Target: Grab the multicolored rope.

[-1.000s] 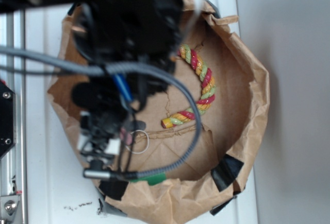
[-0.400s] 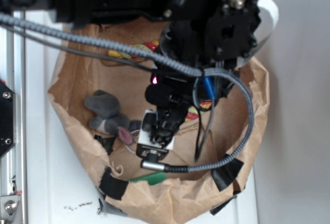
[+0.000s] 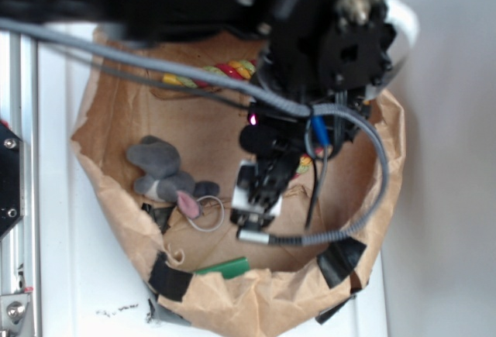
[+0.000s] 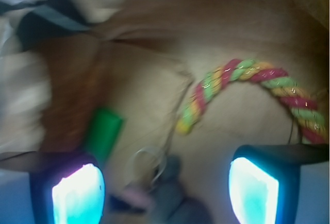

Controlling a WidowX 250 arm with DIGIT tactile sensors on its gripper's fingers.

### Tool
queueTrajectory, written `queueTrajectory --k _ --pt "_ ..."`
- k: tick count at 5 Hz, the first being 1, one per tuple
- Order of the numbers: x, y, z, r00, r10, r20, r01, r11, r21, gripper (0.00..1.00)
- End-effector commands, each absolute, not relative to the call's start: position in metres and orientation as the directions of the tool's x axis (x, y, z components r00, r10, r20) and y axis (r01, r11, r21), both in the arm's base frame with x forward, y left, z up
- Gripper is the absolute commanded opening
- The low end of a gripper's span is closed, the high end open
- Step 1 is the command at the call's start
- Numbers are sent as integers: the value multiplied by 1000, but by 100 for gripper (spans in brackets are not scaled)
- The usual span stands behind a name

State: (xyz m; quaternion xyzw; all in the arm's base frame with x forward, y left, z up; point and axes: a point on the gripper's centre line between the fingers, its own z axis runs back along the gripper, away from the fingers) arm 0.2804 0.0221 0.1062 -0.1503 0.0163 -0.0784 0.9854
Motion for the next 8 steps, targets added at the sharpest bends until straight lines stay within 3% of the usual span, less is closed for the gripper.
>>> queueTrajectory --k 1,2,4,6,8 --pt "286 59 89 993 120 5 -111 932 -346 100" --pt "275 48 85 979 201 37 -172 907 -383 100" --pt "264 14 76 935 325 143 -249 887 -388 100" --pt "286 6 51 904 378 200 -303 896 -324 100" --pt "300 6 48 879 422 222 -348 886 -307 100"
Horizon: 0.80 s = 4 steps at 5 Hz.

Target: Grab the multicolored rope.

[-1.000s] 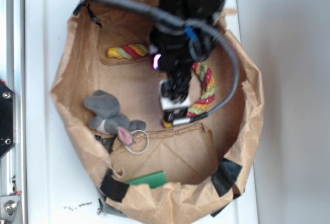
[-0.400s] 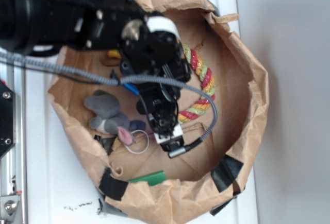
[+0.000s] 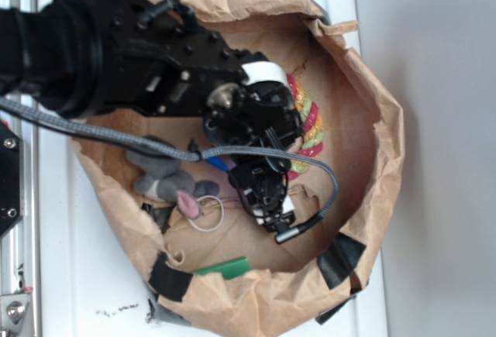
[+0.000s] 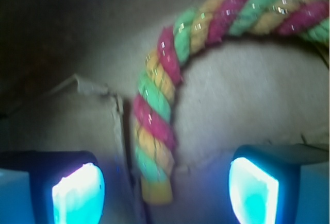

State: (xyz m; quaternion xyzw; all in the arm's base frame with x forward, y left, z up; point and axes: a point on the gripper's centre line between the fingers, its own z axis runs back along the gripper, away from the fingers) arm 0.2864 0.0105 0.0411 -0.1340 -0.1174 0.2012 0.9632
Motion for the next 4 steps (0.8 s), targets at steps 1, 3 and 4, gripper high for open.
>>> queueTrajectory --k 1,3,4 --pt "300 10 35 874 420 246 -348 892 -288 100" --pt "293 12 17 847 446 289 -378 888 -263 0" --pt "289 14 17 850 441 289 -373 890 -263 0"
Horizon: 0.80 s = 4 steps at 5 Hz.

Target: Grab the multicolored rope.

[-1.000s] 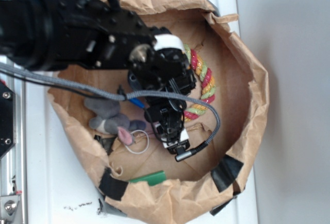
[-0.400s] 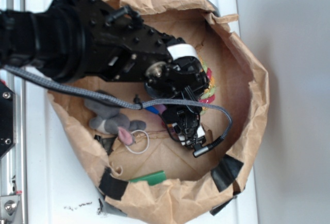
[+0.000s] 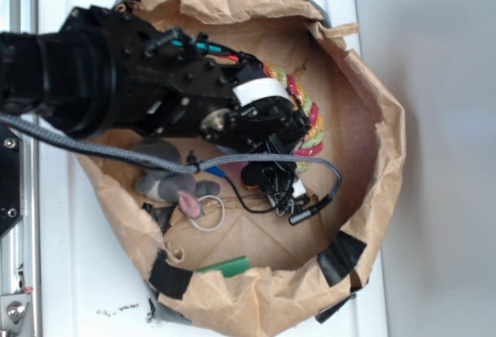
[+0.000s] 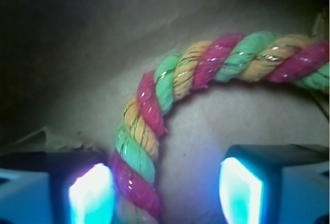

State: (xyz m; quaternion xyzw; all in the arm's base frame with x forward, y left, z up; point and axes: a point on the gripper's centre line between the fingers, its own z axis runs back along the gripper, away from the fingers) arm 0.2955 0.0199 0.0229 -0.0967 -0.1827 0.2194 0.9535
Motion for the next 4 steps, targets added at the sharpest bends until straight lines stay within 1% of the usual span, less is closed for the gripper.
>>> queueTrajectory --k 1,2,3,4 --pt "287 18 19 847 445 290 -375 888 -268 0" --pt "283 21 21 849 441 290 -368 889 -274 0" --pt "286 21 22 847 446 289 -372 886 -278 0" --pt "288 21 29 850 448 277 -373 883 -285 0"
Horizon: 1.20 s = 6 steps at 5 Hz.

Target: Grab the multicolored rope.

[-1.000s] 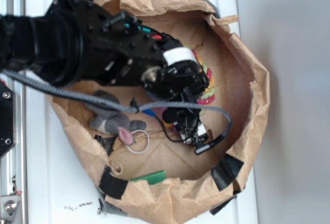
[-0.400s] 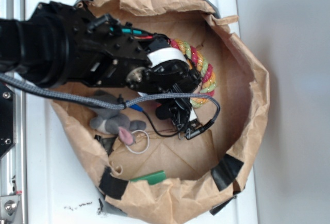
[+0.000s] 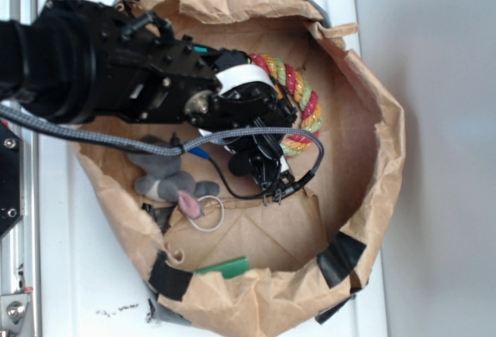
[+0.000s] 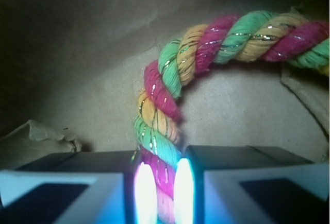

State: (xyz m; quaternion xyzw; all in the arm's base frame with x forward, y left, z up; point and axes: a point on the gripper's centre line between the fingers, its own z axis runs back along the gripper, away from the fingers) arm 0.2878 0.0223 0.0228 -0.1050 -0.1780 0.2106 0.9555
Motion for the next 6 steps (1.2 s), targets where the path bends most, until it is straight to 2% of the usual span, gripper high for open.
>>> queueTrajectory --k 1,2,3,4,6 --pt "291 23 50 867 431 250 -355 886 -297 0" --pt "286 22 92 905 402 136 -342 881 -327 0" --pt "280 21 122 916 395 76 -347 872 -344 0" --pt "281 20 133 918 391 67 -342 865 -367 0" --pt "297 13 117 918 380 115 -321 880 -350 0"
